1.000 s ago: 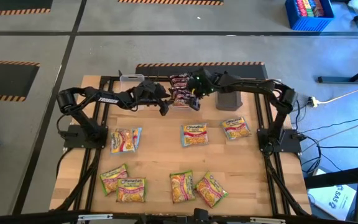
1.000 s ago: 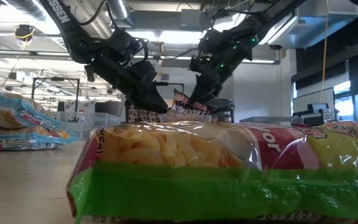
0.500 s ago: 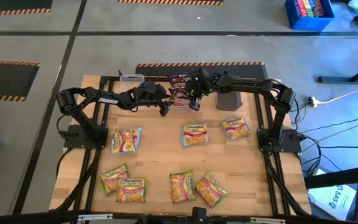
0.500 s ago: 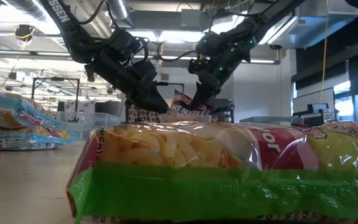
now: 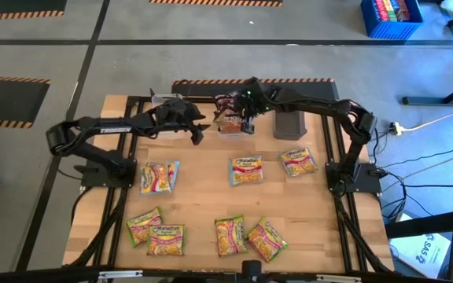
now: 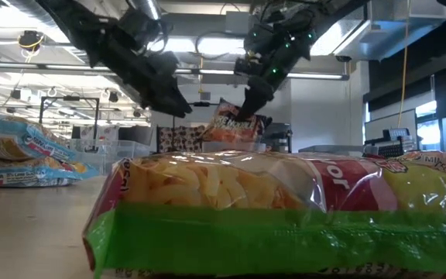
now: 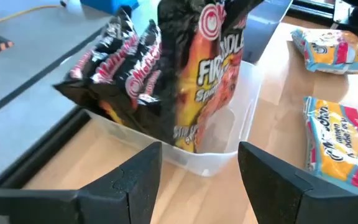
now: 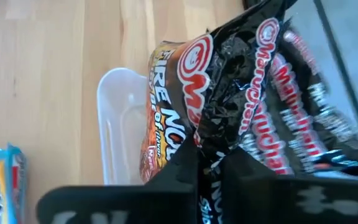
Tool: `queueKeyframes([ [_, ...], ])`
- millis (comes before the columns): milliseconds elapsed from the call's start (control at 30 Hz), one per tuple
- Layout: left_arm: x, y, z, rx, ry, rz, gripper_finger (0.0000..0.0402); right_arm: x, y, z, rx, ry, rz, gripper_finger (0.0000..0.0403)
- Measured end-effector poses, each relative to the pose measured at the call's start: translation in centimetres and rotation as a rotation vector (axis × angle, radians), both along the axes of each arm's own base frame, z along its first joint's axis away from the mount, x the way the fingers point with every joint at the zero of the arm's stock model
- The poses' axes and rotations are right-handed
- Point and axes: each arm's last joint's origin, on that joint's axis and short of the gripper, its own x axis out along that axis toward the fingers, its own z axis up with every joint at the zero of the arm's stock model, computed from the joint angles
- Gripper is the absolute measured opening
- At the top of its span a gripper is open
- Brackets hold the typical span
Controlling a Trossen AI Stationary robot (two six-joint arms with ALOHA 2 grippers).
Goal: Sort Maruchan noodles
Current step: Put the black noodle pack into the right transparent bin
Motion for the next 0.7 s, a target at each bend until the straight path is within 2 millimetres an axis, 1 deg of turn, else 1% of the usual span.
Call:
queueKeyframes([
  [100,-0.4,-0.2,0.6,0.006,-0.003,-0.001,0.0206,0.1,0.2,1.1,-0.052,0.041,0.032,0.0006],
  [200,-0.5,-0.3,0.7,0.007,-0.004,-0.003,0.0206,0.1,0.3,1.6,-0.087,0.070,0.075,0.0009],
  [333,-0.4,-0.4,0.6,0.007,-0.004,-0.006,0.0206,-0.1,0.7,1.2,-0.097,0.102,0.154,0.0006],
  [500,-0.3,-0.7,0.7,0.011,-0.004,-0.021,0.0206,0.1,0.9,0.3,-0.096,0.145,0.179,0.0009],
  [600,-0.3,-0.7,0.7,0.016,-0.003,-0.024,0.0206,0.7,1.3,0.0,-0.107,0.138,0.194,0.0010],
  [700,-0.3,-0.6,0.7,0.016,-0.005,-0.024,0.0206,1.3,1.8,-1.0,-0.120,0.177,0.199,0.0011],
])
